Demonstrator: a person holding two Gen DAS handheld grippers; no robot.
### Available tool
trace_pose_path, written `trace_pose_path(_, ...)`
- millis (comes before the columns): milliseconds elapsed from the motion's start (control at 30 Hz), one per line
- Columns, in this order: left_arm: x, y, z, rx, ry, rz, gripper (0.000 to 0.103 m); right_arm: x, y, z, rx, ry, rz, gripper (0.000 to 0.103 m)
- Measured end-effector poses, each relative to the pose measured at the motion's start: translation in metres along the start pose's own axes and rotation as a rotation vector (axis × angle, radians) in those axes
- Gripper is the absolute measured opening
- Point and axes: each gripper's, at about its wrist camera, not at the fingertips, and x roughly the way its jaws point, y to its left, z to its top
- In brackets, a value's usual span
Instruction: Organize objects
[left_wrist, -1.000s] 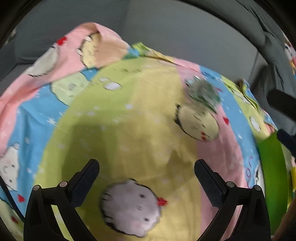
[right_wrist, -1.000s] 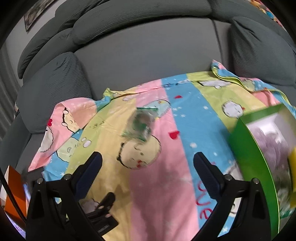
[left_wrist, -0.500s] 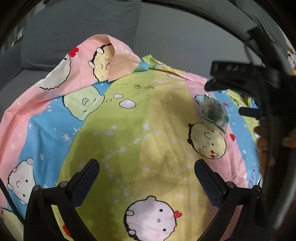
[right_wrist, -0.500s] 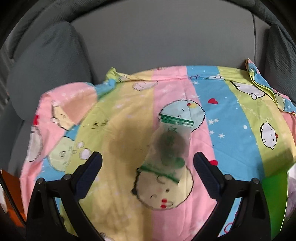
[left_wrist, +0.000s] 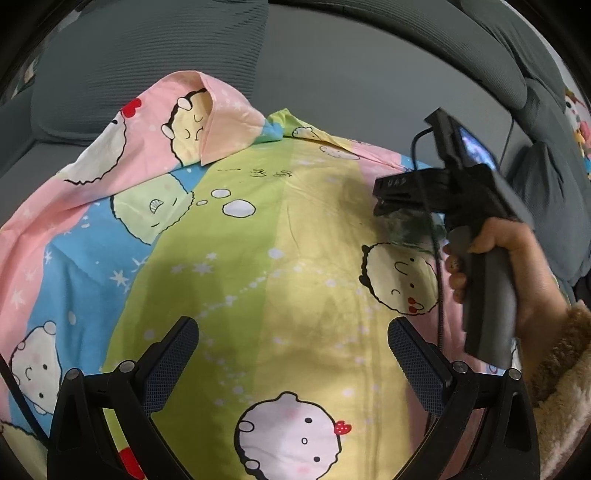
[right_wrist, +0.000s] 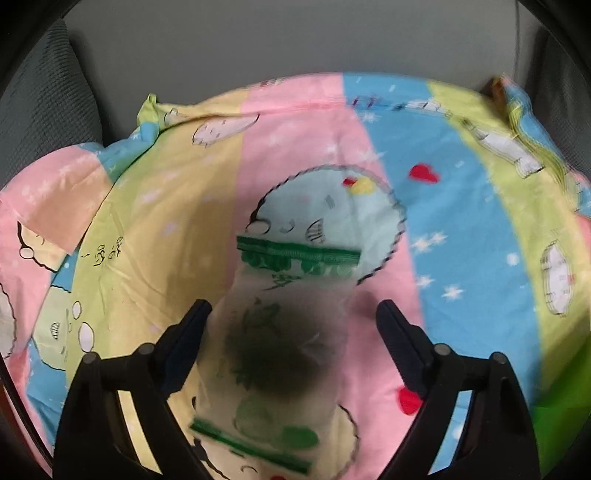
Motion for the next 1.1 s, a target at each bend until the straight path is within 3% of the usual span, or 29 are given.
trace_pose_path(67,0.0,-0.002,0.0,0.002,-0.002,-0.011,0.103,0.0,0.004,-0.005,-0.023,-0.05,-0.054,0.064)
trace_pose_path(133,-0.001,-0.004,0.0,0.004,-0.006,-0.033,0.103,-0.002,0.005,-0.008,-0.037,-0.059,-0.056,0.06)
trace_pose_path(200,-0.003,-0.007,0.0,0.002,-0.018,-0.068,0.101,-0.008,0.001,-0.013,-0.016,-0.049,-0.018,0.056)
trace_pose_path(300,-0.012,-0.019,-0.003,0.02,-0.03,-0.131,0.089,-0.03,-0.012,-0.03,0.036,-0.017,0.119,0.054)
trace_pose_path(400,-0.027,-0.042,-0.011,0.104,-0.047,-0.175,0.089,-0.073,-0.028,-0.056,0.056,-0.052,0.179,0.054)
trace_pose_path(600,-0.079,-0.094,-0.031,0.239,-0.116,-0.296,0.089,-0.185,-0.084,-0.122,0.078,-0.216,0.219,0.054)
trace_pose_path(700,-0.104,-0.12,-0.04,0.278,-0.128,-0.372,0.089,-0.222,-0.117,-0.151,0.098,-0.273,0.199,0.054)
trace_pose_path(900,-0.138,-0.181,-0.06,0.397,-0.196,-0.452,0.089,-0.28,-0.189,-0.217,0.18,-0.408,0.047,0.055)
trace_pose_path(1100,-0.146,-0.235,-0.083,0.519,-0.202,-0.517,0.089,-0.295,-0.237,-0.249,0.259,-0.436,-0.064,0.055)
